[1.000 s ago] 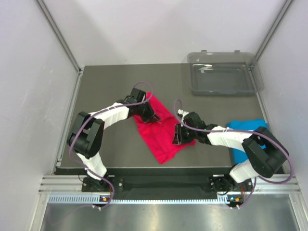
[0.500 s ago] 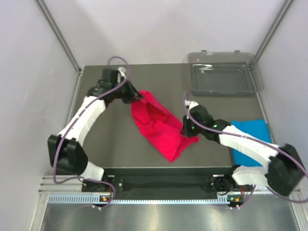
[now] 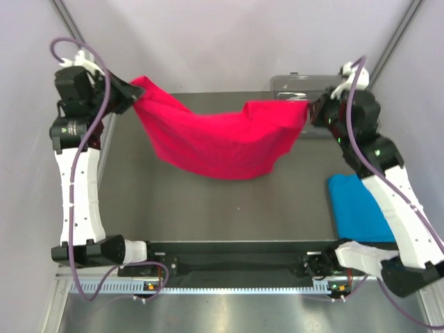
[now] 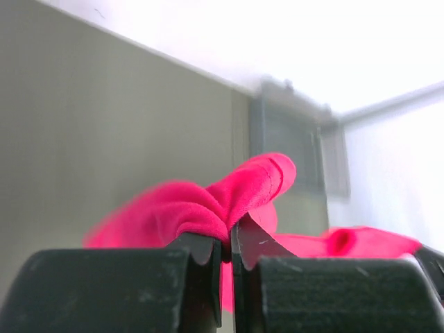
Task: Fold and stack the t-shirts
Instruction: Flatten the tshirt out
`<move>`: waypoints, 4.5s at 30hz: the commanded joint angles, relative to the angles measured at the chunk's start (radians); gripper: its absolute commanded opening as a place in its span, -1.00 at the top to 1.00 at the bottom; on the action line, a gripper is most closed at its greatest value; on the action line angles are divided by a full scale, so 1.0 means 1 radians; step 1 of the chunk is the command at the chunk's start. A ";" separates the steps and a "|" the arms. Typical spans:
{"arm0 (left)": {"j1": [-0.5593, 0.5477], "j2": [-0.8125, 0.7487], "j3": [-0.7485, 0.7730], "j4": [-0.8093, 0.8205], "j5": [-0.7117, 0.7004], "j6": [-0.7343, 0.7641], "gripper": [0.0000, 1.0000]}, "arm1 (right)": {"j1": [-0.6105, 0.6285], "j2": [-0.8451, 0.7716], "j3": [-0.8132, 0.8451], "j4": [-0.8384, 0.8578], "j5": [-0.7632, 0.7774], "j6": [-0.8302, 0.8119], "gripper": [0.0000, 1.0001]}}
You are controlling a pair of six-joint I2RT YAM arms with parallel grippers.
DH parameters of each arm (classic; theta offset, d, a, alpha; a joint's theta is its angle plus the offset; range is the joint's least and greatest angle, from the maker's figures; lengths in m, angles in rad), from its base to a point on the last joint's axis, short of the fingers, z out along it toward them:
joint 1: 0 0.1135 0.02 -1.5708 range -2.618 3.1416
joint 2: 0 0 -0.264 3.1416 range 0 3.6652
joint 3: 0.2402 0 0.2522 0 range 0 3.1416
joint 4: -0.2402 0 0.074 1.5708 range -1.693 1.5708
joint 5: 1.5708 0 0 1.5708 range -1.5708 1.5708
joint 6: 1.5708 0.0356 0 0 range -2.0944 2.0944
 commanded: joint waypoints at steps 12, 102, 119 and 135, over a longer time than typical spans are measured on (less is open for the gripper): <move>0.229 0.059 -0.090 0.162 0.218 -0.236 1.00 | -0.157 0.002 0.127 -0.011 -0.285 0.021 1.00; 0.328 0.537 -0.541 -0.239 -0.253 -0.639 -0.07 | -0.315 0.404 -0.537 0.163 -0.734 -0.044 -0.16; 0.321 0.436 -0.538 -0.252 -0.308 -0.602 1.00 | -0.246 0.325 -0.639 0.117 -0.706 -0.035 0.10; 0.059 -0.084 -0.757 0.086 -0.218 -0.346 1.00 | -0.158 0.062 -0.869 0.147 -0.709 0.190 -0.09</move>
